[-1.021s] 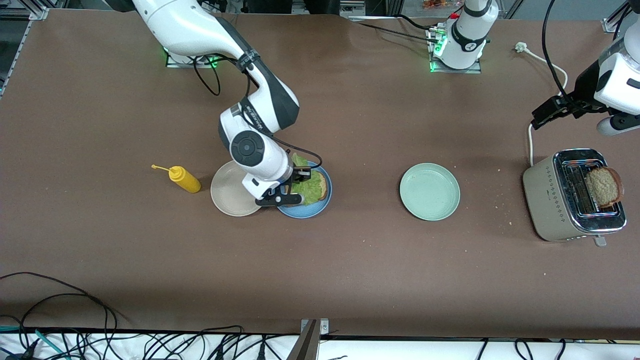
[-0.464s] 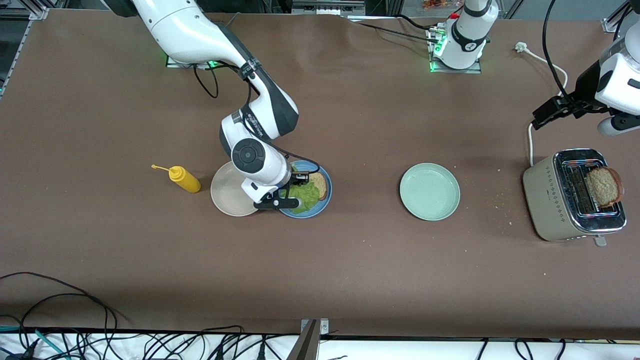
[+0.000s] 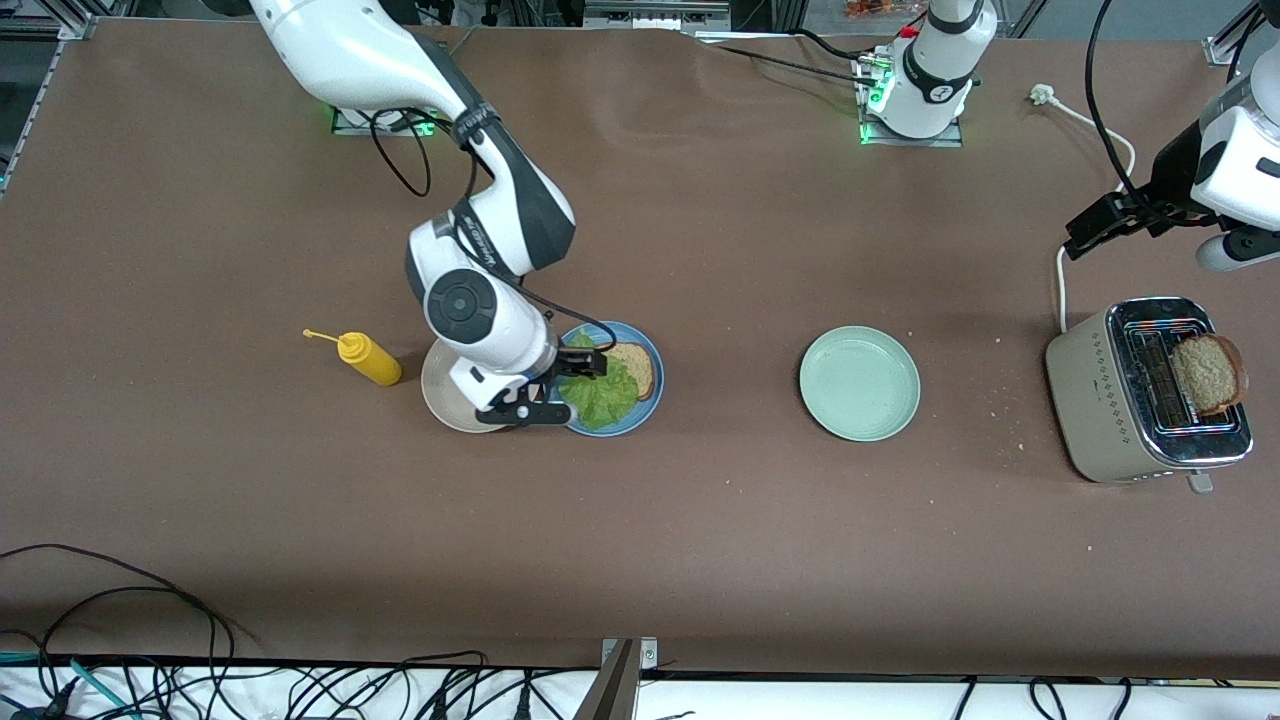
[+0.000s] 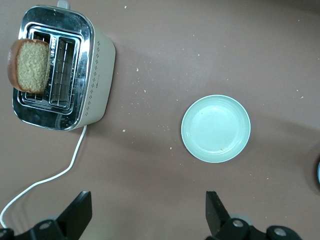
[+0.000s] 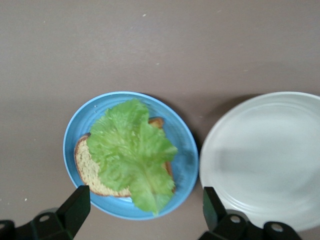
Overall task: Make sandwich in blue plate with both arms
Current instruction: 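Release the lettuce and draw the right gripper back beside the mustard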
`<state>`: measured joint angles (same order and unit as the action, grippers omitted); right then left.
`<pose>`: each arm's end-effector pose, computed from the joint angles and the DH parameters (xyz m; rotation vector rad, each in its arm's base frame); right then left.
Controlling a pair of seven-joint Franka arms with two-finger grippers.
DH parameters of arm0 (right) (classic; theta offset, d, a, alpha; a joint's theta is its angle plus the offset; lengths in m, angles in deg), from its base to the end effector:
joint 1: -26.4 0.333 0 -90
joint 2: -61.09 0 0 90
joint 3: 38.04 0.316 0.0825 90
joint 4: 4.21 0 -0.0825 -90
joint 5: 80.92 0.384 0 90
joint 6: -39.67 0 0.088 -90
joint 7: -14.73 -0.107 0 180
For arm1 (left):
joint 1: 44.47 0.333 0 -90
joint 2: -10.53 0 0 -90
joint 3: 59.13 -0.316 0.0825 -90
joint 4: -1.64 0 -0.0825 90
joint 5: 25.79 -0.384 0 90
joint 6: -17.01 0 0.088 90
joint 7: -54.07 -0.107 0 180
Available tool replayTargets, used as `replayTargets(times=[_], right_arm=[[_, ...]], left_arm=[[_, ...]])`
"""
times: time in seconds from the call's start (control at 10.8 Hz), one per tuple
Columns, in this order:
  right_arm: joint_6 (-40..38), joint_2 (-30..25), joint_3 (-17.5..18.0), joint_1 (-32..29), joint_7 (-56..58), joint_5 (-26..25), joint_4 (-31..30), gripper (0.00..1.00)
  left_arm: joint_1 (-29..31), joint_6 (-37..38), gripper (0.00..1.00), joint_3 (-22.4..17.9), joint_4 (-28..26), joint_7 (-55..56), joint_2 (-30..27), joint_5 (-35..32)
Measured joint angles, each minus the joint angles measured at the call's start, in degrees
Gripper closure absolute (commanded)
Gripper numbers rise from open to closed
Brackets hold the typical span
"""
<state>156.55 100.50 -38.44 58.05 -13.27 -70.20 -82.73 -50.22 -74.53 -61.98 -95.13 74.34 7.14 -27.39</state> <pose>0.6171 0.3878 0.3100 -3.0064 0.0421 0.1442 0.5359 -0.0235 0.6033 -3.0751 -0.4676 0.0412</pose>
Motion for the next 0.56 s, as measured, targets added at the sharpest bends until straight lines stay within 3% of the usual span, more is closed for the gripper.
replayTargets(times=[0.28, 0.56], right_arm=[[-13.9, -6.9, -5.6, -0.1, 4.8, -0.3, 0.3, 0.00], [-26.4, -12.8, -14.9, -0.4, 21.3, -0.5, 0.0, 0.00]], left_arm=[[0.0, 0.0, 0.00, 0.0, 0.0, 0.0, 0.0, 0.0], [0.1, 0.0, 0.00, 0.0, 0.0, 0.0, 0.1, 0.0]])
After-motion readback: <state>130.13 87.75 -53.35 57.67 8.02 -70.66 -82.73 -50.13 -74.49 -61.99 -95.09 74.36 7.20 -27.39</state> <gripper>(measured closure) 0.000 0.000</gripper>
